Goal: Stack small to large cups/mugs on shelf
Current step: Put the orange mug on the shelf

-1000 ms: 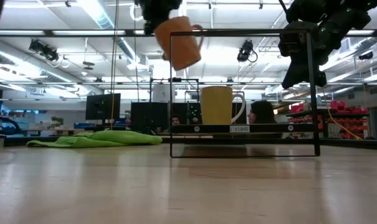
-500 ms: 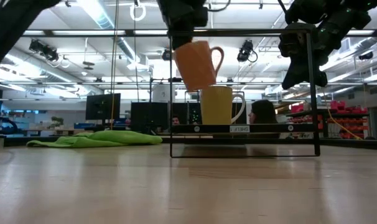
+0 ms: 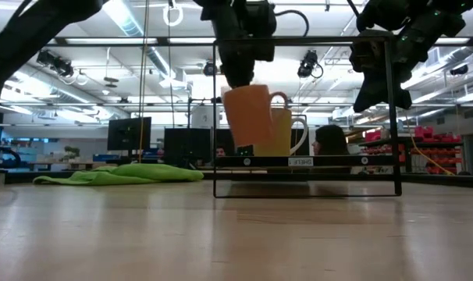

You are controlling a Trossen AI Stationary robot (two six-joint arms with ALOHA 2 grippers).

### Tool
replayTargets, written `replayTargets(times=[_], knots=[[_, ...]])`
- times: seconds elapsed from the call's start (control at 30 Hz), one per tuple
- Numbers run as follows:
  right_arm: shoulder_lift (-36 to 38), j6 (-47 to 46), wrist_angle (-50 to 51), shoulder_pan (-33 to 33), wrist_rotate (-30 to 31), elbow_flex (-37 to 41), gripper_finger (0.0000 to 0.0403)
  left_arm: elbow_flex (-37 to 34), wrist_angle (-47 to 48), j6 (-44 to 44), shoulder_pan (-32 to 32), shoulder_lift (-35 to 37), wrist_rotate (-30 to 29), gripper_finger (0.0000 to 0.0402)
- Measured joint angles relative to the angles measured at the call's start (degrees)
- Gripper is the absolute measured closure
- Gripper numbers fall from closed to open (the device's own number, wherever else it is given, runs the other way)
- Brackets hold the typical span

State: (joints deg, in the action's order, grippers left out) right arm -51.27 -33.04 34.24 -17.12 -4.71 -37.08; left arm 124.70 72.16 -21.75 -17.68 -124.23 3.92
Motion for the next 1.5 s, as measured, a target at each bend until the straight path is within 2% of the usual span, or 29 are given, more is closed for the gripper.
replayTargets(times=[0.87, 1.1, 1.3, 1.5], knots=[[-3.41, 1.29, -0.11, 0.01, 0.02, 0.02, 0.0392, -0.07, -0.20, -2.04, 0.60, -3.04, 0.00, 0.0378], [-3.91, 1.29, -0.13, 0.00, 0.02, 0.02, 0.0392, -0.04, -0.82, -2.00, 0.49, -2.97, 0.13, 0.0343], [-3.91, 1.29, -0.13, 0.00, 0.02, 0.02, 0.0392, -0.04, -0.98, -1.85, 0.49, -2.95, 0.08, 0.0360], [-3.91, 1.29, -0.13, 0.02, 0.02, 0.02, 0.0392, -0.04, -1.98, -1.29, 0.40, -2.95, -2.55, 0.0363]])
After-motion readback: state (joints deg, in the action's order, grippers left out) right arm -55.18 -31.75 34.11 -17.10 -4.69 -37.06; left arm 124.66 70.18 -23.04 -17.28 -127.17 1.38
